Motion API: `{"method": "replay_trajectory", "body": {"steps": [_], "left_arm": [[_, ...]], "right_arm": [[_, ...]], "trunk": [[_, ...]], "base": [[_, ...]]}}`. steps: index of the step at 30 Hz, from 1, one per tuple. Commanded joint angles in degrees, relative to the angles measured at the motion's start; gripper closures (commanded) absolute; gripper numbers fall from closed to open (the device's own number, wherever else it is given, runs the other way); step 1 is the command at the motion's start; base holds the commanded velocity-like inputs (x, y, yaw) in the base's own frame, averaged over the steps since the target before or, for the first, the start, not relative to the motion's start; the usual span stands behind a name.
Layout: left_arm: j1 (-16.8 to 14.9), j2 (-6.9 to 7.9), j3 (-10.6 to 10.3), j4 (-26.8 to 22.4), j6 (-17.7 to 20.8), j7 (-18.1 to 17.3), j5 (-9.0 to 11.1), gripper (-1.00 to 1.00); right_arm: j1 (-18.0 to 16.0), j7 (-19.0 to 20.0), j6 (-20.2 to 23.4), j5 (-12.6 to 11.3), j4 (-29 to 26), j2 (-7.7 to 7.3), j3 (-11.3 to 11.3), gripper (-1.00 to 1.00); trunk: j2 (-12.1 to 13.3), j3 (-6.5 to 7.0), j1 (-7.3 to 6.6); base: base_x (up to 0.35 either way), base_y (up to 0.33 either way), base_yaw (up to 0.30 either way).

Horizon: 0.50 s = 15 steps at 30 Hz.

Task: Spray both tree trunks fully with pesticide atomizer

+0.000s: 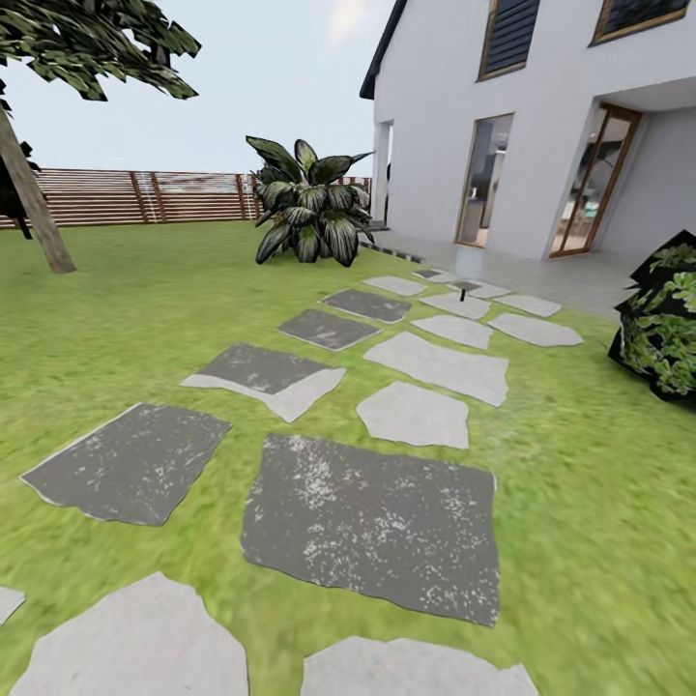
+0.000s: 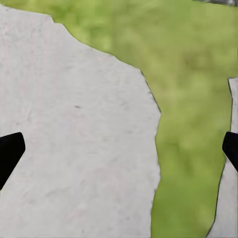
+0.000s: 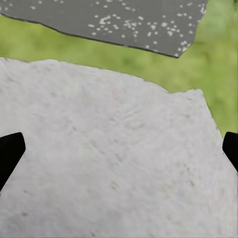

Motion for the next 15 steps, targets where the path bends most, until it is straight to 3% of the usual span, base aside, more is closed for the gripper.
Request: {"method": "replay_trajectory", "body": {"steps": [1,15], "left_arm": [[0.0,0.0,-0.1,0.0,-0.2,0.1,0.1,-1.0],[0.0,0.0,-0.1,0.0,-0.2,0.1,0.1,-1.0]], "right_arm": [[0.0,0.0,-0.2,0.1,0.0,-0.01,0.0,-1.0],[0.0,-0.1,-0.2,0.0,0.0,0.06,0.0,-1.0]], "trunk": [[0.0,-0.05,0.02],[0.0,-0.05,0.02]], "base": [[0.34,0.0,0.0],[0.34,0.0,0.0]]}}
